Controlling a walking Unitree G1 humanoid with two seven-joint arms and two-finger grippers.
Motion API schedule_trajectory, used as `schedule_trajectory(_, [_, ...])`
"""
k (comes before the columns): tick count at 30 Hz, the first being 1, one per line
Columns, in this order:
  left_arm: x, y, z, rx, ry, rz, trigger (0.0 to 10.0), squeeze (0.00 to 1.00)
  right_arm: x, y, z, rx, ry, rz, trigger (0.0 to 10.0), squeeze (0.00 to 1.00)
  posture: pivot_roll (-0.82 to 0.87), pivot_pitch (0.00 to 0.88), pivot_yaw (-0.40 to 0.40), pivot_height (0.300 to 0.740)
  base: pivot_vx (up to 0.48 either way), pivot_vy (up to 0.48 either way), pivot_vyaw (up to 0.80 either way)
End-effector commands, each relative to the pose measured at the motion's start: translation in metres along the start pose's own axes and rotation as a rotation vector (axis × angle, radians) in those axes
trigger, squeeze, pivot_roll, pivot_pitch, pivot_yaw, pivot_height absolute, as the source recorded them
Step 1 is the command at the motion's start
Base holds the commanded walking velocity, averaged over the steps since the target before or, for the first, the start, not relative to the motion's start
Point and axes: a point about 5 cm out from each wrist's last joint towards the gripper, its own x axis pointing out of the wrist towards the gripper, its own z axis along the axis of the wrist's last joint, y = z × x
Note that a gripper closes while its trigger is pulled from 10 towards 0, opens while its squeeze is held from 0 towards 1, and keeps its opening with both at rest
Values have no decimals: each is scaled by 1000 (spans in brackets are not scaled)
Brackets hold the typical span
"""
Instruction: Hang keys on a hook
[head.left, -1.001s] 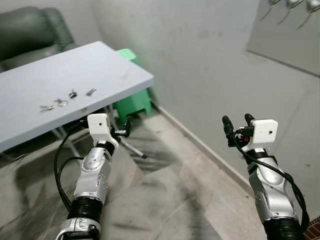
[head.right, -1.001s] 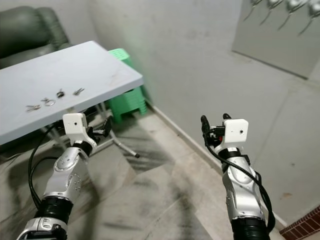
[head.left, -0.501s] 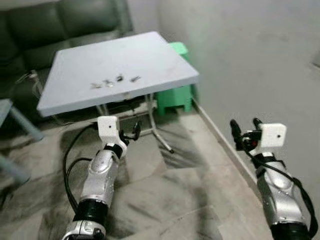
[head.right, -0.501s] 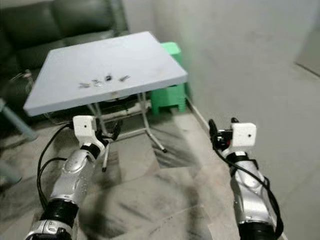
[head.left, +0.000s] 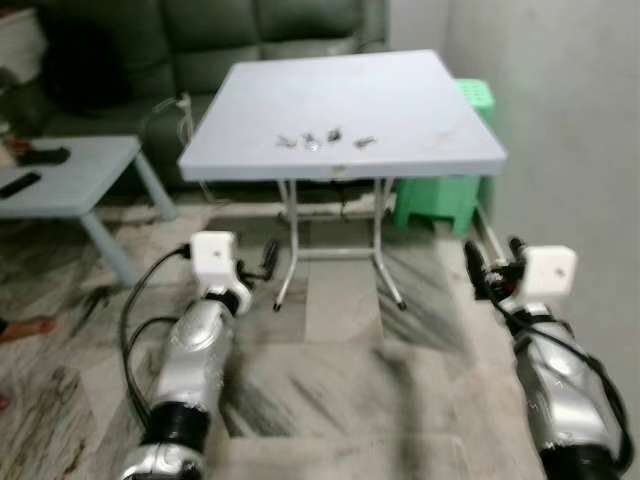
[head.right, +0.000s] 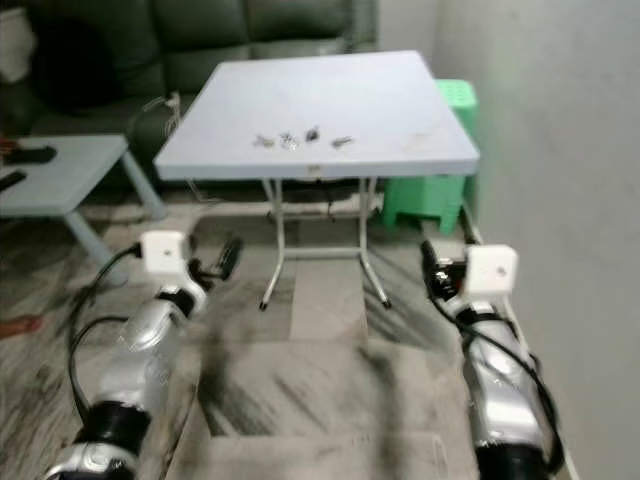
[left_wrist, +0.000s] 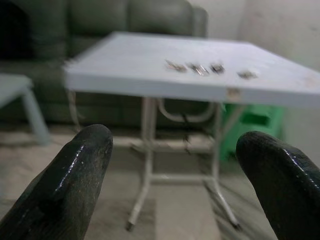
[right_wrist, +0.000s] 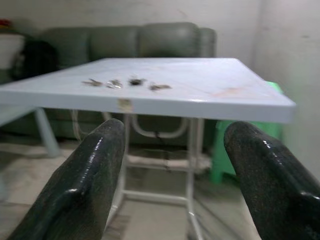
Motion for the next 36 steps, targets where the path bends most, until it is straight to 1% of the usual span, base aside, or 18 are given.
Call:
schedule_trajectory(1, [2,-8,1,-7,-7,-24,10000,0,-3,-7,3,19,-14,-15,10000,0,-69,0,18,740,0,0,0])
schedule_trajectory(2, [2,-8,1,-11,-5,-23,10000,0,-3,-7,3,30,-20,-17,10000,0,-69,0,18,740,0,0,0])
schedule_trajectory(6, [2,-9,0,-29,0,-28,10000,0,-3,-7,3,17,-16,-18,10000,0,-70,0,18,740,0,0,0])
schedule_trajectory(7, [2,-11,0,-50,0,-35,10000,0,-3,-8,3,10,-14,-17,10000,0,-69,0,17,740,0,0,0])
schedule_trajectory(14, [0,-11,-1,-58,-3,-31,10000,0,-6,-7,3,31,-24,7,10000,0,-65,0,17,740,0,0,0])
schedule_trajectory(22, [-9,-5,-6,-55,9,-4,10000,0,-13,-8,-1,21,-13,10,10000,0,-58,0,15,740,0,0,0])
schedule_trajectory(28, [-10,-4,-6,-70,7,3,10000,0,-14,-7,-2,24,-5,12,10000,0,-55,0,14,740,0,0,0])
schedule_trajectory(36, [-10,-4,-4,-72,4,7,10000,0,-14,-8,-1,23,-6,10,10000,0,-61,0,16,740,249,0,0])
